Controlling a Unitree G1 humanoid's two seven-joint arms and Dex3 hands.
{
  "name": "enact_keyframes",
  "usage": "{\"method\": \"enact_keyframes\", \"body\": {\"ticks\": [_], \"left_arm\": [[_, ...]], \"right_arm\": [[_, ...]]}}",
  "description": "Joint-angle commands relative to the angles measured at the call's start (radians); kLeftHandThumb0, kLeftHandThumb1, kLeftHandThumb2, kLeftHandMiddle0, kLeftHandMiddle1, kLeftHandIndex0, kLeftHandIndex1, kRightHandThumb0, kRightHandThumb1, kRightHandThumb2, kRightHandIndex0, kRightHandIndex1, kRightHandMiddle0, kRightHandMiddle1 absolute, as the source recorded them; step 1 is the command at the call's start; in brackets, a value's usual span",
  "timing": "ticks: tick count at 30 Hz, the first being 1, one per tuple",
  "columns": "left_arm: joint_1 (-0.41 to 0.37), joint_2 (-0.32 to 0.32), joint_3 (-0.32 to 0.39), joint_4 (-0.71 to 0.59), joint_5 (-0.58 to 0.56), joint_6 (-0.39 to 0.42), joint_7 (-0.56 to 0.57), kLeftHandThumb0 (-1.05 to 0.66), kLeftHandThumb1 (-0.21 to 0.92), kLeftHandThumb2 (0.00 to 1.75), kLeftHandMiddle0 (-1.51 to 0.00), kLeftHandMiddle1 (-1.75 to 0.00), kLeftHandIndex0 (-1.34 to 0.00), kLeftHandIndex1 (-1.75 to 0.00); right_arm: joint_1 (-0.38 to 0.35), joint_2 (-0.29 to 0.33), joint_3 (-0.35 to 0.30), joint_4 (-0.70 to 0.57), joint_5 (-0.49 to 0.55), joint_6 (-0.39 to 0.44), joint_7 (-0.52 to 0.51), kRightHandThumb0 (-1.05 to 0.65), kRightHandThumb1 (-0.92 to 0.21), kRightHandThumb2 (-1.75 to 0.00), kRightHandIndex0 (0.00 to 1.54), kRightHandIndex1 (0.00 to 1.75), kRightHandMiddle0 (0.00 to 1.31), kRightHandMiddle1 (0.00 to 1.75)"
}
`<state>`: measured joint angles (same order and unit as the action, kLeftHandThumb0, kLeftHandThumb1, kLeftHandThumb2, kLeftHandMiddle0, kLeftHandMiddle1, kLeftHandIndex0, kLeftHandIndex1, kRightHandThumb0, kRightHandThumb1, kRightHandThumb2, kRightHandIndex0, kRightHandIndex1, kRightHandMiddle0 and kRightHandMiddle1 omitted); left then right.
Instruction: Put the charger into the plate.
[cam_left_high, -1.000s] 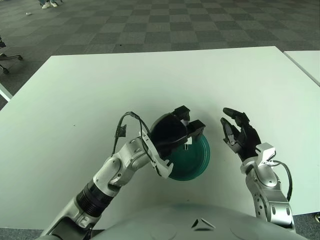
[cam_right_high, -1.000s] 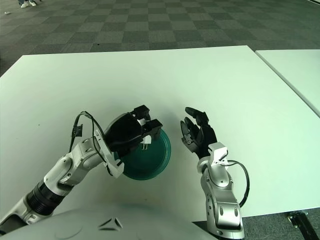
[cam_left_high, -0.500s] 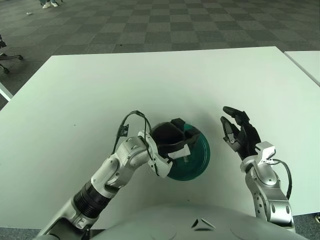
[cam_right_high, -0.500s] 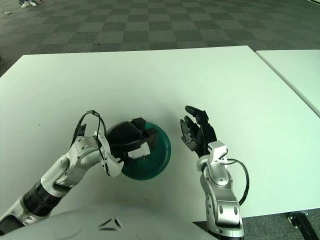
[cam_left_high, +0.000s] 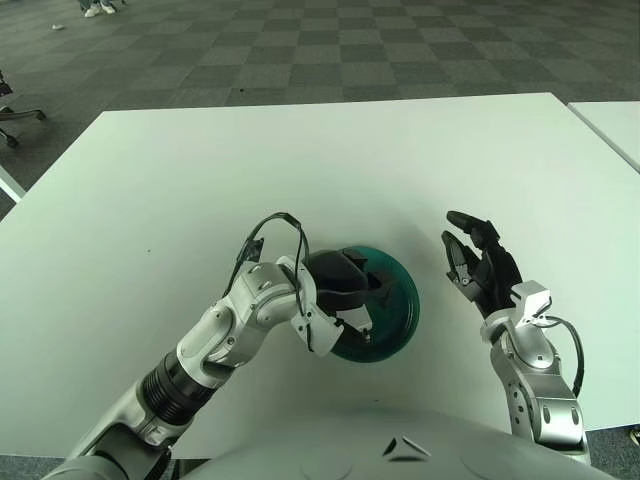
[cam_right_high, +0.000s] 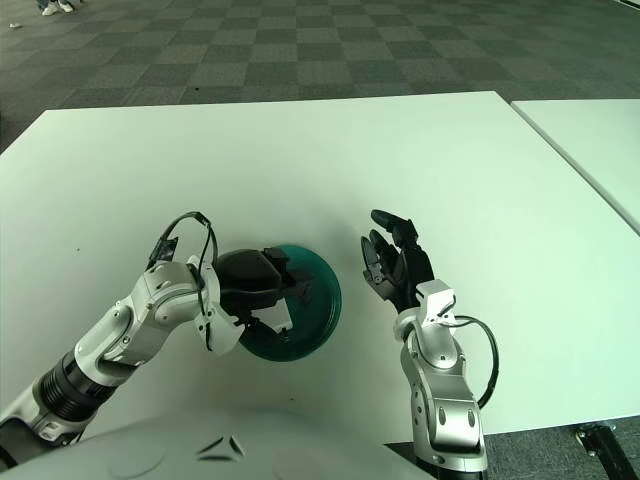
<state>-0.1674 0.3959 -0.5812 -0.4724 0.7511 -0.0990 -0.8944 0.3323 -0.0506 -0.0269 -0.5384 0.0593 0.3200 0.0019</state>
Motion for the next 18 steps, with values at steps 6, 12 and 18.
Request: {"method": "enact_keyframes", "body": {"ticks": [6, 12, 18], "left_arm": [[-0.019, 0.016, 0.030, -0.027, -0.078, 0.040, -0.036, -0.88, 0.92, 0.71, -0.31, -0.54, 0.00, -0.83], [0.000, 0.008, 0.059, -0.048, -0.115, 0.098, -0.020, -0.94, 0.92, 0.78, -0.27, -0.45, 0.00, -0.72], [0.050, 0.000, 0.112, -0.049, -0.095, 0.024, 0.169, -1.01, 0.92, 0.85, -0.17, -0.36, 0.00, -0.52]], "right_arm": [[-0.016, 0.000, -0.006, 0.008, -0.003, 0.010, -0.002, -0.56, -0.87, -0.53, 0.29, 0.00, 0.00, 0.84], [-0.018, 0.001, -0.005, 0.009, -0.004, 0.011, -0.004, -0.56, -0.87, -0.53, 0.29, 0.00, 0.00, 0.84], [-0.019, 0.001, -0.005, 0.009, -0.004, 0.012, -0.004, -0.56, -0.87, -0.53, 0.29, 0.00, 0.00, 0.84]]}}
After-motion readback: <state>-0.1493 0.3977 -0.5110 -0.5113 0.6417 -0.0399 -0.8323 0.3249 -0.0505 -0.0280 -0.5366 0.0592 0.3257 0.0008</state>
